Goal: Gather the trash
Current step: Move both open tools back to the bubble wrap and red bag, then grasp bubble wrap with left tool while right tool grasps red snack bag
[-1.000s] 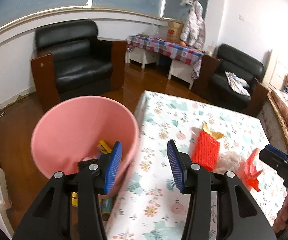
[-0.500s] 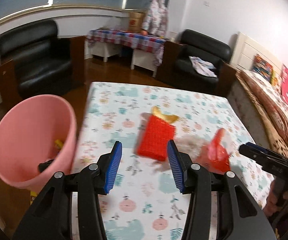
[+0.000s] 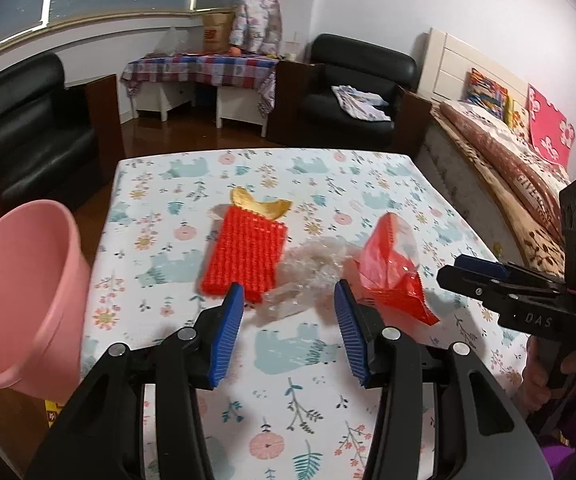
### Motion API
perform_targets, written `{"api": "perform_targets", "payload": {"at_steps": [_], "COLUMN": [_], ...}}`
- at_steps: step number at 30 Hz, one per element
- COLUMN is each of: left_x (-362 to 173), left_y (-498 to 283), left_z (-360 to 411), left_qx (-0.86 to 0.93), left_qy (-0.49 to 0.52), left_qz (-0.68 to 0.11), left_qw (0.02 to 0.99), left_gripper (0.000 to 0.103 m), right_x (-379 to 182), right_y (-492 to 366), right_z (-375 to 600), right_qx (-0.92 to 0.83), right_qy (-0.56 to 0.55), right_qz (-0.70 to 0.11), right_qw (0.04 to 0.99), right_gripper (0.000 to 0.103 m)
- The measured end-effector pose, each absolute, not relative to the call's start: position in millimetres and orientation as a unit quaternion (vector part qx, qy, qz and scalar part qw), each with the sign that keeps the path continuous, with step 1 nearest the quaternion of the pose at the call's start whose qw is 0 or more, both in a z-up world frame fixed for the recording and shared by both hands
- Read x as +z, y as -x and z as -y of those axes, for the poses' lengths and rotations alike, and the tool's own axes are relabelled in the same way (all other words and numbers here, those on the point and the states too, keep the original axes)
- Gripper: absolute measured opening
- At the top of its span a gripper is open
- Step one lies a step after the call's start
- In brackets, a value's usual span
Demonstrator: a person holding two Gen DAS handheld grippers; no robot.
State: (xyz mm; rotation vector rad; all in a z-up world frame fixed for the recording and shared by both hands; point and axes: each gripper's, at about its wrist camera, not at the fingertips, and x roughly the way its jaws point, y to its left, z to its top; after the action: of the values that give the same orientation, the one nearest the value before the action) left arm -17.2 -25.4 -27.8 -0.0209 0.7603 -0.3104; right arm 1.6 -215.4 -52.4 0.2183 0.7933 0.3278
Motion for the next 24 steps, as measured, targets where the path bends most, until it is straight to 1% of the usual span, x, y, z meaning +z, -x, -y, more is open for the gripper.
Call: {"api": "perform_targets", "payload": {"at_steps": [4, 11, 17, 23, 24], "left_x": [-33, -42, -62, -71, -71], "left_y": [13, 2, -16, -22, -21], "left_z": [38, 63, 66, 71, 72], "left_qx": [-0.168, -0.197, -0.209, -0.202, -0.203], "left_qy": [-0.013, -0.116, -0.149, -0.153, -0.155], "left_qz": [-0.379, -0.372, -0.402, -0.406, -0.405], "left_qw": [0.910, 0.900, 0.879, 0.878, 0.878], "left_gripper": [0.047, 0.048, 0.047, 0.047, 0.045], "right_x": [-53, -50, -54, -61, -63], "right_y": [-2, 3, -6, -15, -15], "right_z": [216, 199, 191, 185, 184], "right_qx": [0.177, 0.240, 0.249, 0.252, 0.252], "right_qy": [-0.107, -0.071, -0.046, -0.036, -0.034], "right_qz": [-0.382, -0.384, -0.399, -0.412, -0.414], "right_qw": [0.901, 0.889, 0.881, 0.875, 0.874], "right_gripper": [0.058, 0.058, 0.058, 0.058, 0.058]}}
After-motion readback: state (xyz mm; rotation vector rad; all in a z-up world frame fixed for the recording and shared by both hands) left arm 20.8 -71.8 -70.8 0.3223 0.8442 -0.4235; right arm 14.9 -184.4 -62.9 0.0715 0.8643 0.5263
